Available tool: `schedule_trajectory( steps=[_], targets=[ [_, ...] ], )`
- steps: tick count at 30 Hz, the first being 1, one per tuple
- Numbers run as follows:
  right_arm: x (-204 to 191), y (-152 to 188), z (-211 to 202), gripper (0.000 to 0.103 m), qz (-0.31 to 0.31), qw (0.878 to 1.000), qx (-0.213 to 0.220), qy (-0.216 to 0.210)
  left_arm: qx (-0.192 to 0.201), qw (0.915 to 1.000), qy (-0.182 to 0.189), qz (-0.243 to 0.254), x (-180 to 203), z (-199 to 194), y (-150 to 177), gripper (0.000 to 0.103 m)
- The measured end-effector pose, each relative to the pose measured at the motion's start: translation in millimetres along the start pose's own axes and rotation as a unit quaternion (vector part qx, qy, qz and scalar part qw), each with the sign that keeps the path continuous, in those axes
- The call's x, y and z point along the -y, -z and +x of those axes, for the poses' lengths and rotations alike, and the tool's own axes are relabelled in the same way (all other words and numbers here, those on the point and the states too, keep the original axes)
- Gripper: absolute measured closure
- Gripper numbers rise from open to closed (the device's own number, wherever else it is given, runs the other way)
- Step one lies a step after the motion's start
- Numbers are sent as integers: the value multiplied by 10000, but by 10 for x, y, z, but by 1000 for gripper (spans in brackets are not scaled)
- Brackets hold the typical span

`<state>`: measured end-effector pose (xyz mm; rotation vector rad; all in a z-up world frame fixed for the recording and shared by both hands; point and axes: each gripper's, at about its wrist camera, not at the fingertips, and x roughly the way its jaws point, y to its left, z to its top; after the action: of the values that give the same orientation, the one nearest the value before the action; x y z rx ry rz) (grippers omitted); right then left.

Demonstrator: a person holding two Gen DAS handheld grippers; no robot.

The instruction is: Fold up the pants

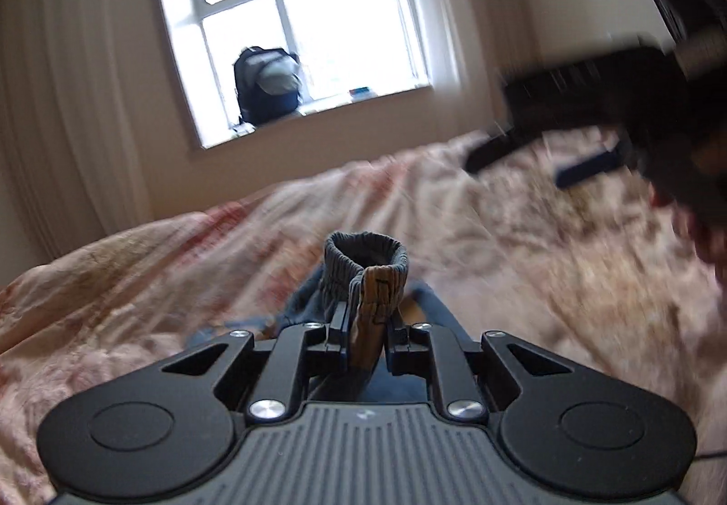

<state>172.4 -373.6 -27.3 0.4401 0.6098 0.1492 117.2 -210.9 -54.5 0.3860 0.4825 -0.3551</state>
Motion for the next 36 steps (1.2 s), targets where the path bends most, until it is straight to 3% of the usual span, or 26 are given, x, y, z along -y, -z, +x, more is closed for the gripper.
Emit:
schedule_trajectory(
  steps=[4, 6, 8, 9, 13, 16, 20, 24, 26, 28, 29, 34, 36],
  targets=[
    [75, 54, 140, 1, 336, 9977, -392, -439, -402, 9988, 41, 270, 171, 134, 205, 83],
    [51, 97, 204, 1, 349, 9966, -554, -493, -389, 9989, 33, 252, 169, 102, 230, 74],
    [10, 129, 253, 1, 330, 9956, -675, -568, -330, 9991, 93, 238, 132, 50, 246, 51],
    [-24, 147, 274, 1, 313, 9949, -726, -620, -320, 9991, 103, 241, 114, 26, 255, 47],
    [-157, 212, 337, 1, 154, 9935, -847, -741, -315, 9983, 274, 413, 75, -71, 286, 46],
    [-227, 248, 372, 3, 52, 9937, -849, -730, -332, 9980, 354, 410, 42, -82, 348, 48],
    [-278, 282, 442, 9, -40, 9934, -859, -760, -348, 9977, 557, 192, -19, -64, 414, 61],
    [-350, 313, 522, 21, -154, 9933, -903, -705, -386, 9967, 700, 112, -44, -30, 457, 68],
    [-385, 341, 577, 30, -223, 9931, -951, -653, -383, 9967, 719, 54, -64, -21, 464, 77],
    [-411, 375, 627, 49, -308, 9925, -1018, -606, -400, 9967, 708, -2, -91, -9, 469, 85],
    [-420, 392, 648, 52, -342, 9920, -1054, -613, -401, 9966, 722, -47, -106, -4, 469, 88],
    [-476, 422, 642, 87, -481, 9916, -1021, -632, -273, 9969, 737, -93, -146, -64, 437, 95],
    [-496, 386, 585, 89, -460, 9919, -988, -659, -140, 9973, 715, -29, -133, -152, 408, 96]
  ],
)
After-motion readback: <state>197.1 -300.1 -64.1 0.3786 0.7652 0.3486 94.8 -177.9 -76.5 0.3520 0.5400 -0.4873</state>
